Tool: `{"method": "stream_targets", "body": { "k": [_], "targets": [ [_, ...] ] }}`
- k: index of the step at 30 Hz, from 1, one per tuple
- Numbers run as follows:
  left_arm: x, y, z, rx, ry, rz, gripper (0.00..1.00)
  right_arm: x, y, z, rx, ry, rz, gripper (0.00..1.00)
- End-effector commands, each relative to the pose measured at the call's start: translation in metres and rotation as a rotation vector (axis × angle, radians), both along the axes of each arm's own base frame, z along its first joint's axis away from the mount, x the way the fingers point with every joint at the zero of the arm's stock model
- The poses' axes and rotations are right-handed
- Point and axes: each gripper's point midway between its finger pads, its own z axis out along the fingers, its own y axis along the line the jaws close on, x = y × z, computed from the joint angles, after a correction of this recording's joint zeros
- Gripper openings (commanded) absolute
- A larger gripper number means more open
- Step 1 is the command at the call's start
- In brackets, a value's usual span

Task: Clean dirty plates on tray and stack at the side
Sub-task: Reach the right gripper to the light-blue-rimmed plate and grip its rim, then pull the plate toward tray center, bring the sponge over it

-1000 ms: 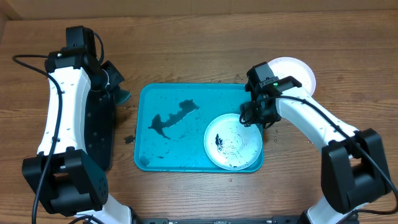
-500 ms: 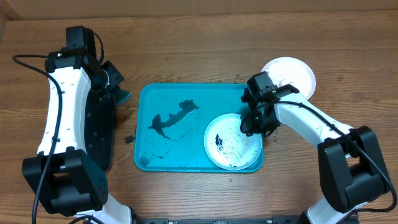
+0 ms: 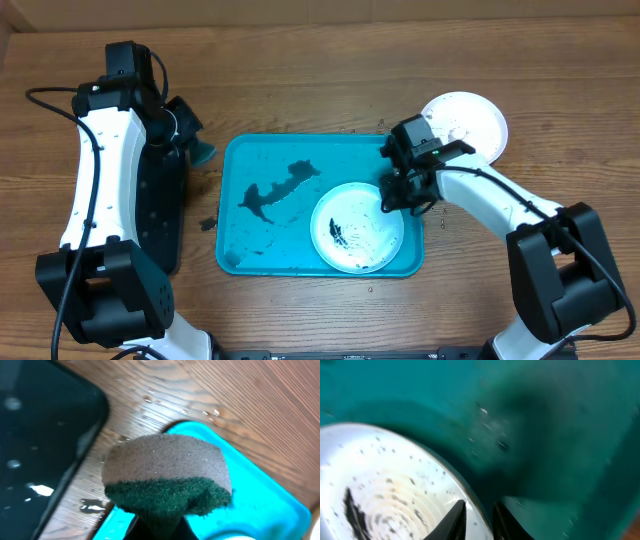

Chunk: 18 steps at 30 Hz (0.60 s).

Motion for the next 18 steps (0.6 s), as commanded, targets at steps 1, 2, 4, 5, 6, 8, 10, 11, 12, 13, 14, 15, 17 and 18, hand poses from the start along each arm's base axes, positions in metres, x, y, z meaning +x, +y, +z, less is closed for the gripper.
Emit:
{"method": "stream_targets", "body": {
  "k": [1,2,4,5,6,8,10,11,12,13,14,15,17,18],
  "targets": [
    [0.002,-0.027,0.006,-0.072,-0.032,-0.116,0.04,0.001,0.027,0.002,0.057,-0.022,-0.005,0.20],
    [0.002,-0.032,0.006,-0.071,-0.030,-0.128,0.04,0.004,0.034,0.004,0.073,-0.040,-0.010,0.20],
    [0.001,-0.042,0.006,-0.070,-0.028,-0.159,0.04,0.010,0.048,0.009,0.107,-0.077,-0.021,0.20],
    [0.001,-0.047,0.006,-0.070,-0.027,-0.172,0.04,0.013,0.053,0.010,0.121,-0.088,-0.032,0.20],
    [0.001,-0.053,0.006,-0.069,-0.028,-0.188,0.05,0.016,0.057,0.013,0.137,-0.095,-0.053,0.20],
    [0.000,-0.065,0.006,-0.067,-0.027,-0.219,0.04,0.017,0.058,0.017,0.141,-0.087,-0.074,0.21],
    [-0.001,-0.076,0.006,-0.063,-0.026,-0.247,0.04,0.016,0.049,0.020,0.090,-0.065,-0.089,0.22],
    [-0.002,-0.081,0.006,-0.059,-0.025,-0.262,0.04,0.015,0.039,0.023,0.044,-0.051,-0.103,0.24],
    [-0.002,-0.086,0.005,-0.058,-0.025,-0.275,0.04,0.014,0.032,0.025,0.008,-0.038,-0.106,0.29],
    [-0.002,-0.090,0.006,-0.057,-0.026,-0.285,0.04,0.010,0.026,0.029,-0.025,-0.017,-0.092,0.33],
    [-0.002,-0.093,0.005,-0.051,-0.028,-0.295,0.04,0.007,0.023,0.030,-0.038,-0.002,-0.082,0.35],
    [-0.002,-0.096,0.005,-0.042,-0.032,-0.303,0.04,0.001,0.019,0.032,-0.058,0.023,-0.067,0.39],
    [-0.001,-0.100,0.006,-0.032,-0.037,-0.314,0.04,-0.009,0.014,0.029,-0.082,0.062,-0.058,0.45],
    [-0.001,-0.102,0.006,-0.031,-0.038,-0.319,0.04,-0.013,0.012,0.027,-0.093,0.078,-0.057,0.45]
  ]
}}
